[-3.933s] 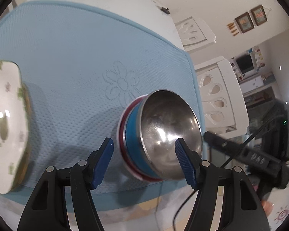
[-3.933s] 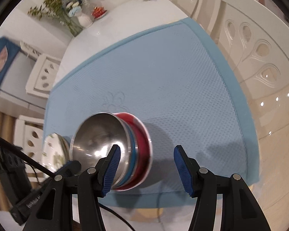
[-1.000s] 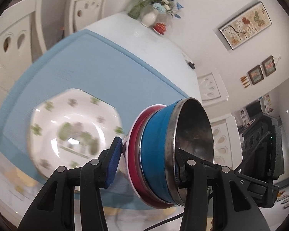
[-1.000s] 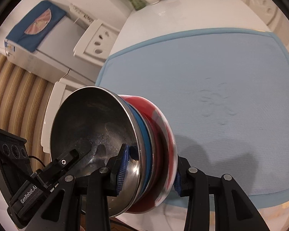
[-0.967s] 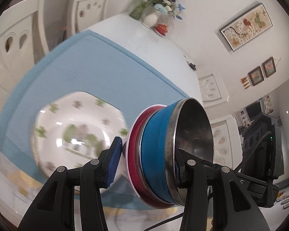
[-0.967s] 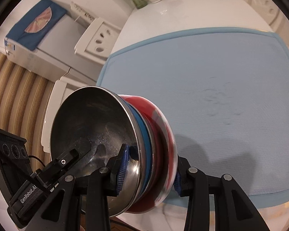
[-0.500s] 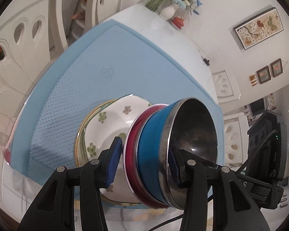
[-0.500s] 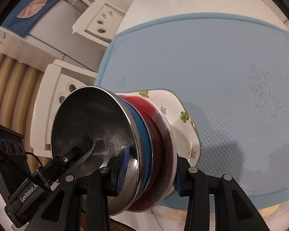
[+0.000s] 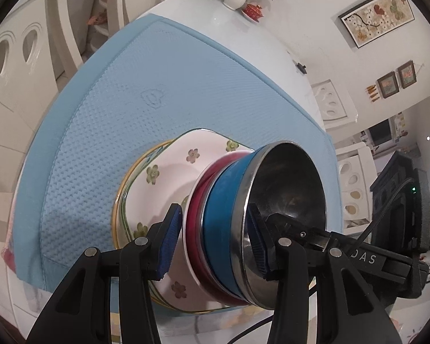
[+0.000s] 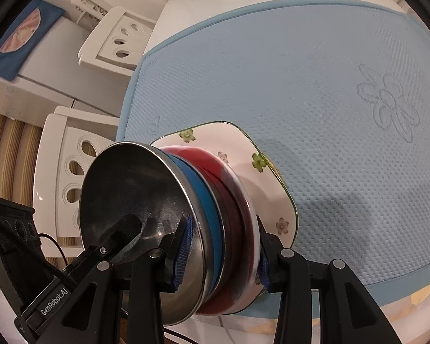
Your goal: Organize plates and bowls
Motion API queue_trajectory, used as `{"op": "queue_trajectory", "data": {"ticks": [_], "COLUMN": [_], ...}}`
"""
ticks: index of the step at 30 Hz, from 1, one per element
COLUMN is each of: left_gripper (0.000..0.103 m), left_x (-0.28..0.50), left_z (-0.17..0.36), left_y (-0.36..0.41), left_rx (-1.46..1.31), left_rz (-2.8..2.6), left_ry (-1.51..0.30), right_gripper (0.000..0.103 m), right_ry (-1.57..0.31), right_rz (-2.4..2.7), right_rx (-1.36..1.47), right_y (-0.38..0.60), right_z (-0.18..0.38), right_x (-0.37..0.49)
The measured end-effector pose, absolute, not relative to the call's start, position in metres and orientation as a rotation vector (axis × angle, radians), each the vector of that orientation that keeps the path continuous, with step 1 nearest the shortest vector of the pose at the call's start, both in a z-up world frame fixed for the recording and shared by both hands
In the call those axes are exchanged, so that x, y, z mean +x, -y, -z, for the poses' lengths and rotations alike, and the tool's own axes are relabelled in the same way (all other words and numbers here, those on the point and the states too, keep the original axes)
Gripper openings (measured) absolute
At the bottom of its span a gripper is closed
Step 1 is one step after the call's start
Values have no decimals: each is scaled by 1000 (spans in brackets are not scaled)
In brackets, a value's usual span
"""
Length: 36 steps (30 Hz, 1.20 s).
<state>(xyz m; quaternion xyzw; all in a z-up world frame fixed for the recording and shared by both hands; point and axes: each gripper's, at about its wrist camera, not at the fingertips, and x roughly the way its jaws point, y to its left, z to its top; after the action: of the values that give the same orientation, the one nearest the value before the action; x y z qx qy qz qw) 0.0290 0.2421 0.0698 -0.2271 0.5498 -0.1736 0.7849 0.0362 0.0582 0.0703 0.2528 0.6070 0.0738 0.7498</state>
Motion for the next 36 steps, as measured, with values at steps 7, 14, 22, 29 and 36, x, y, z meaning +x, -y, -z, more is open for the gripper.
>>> {"op": "queue_trajectory", "data": {"ticks": [7, 14, 22, 29, 36], "left_gripper": [42, 44, 49, 51, 62], "left_x": [20, 8, -22, -64, -120], "left_z": [-83, -111, -143, -165, -202], "left_y": [-252, -256, -242, -193, -161], "left_rx": [-480, -435, -429, -287, -163], "left_rz": [389, 360, 323, 257, 147], "left_ry": [-1144, -1067, -981, -944, -820], "right_gripper": [40, 50, 51, 52, 52], "right_ry": [-1346, -1255, -1248, -1227, -1128], "right_rz": [-188, -184, -230, -253, -171], "right_rx": [641, 637, 600, 520, 263], "right_y": [-37, -23, -12, 3, -2], "right_z": [-76, -104, -120, -135, -179], "right_x": [20, -6, -32, -70, -124]}}
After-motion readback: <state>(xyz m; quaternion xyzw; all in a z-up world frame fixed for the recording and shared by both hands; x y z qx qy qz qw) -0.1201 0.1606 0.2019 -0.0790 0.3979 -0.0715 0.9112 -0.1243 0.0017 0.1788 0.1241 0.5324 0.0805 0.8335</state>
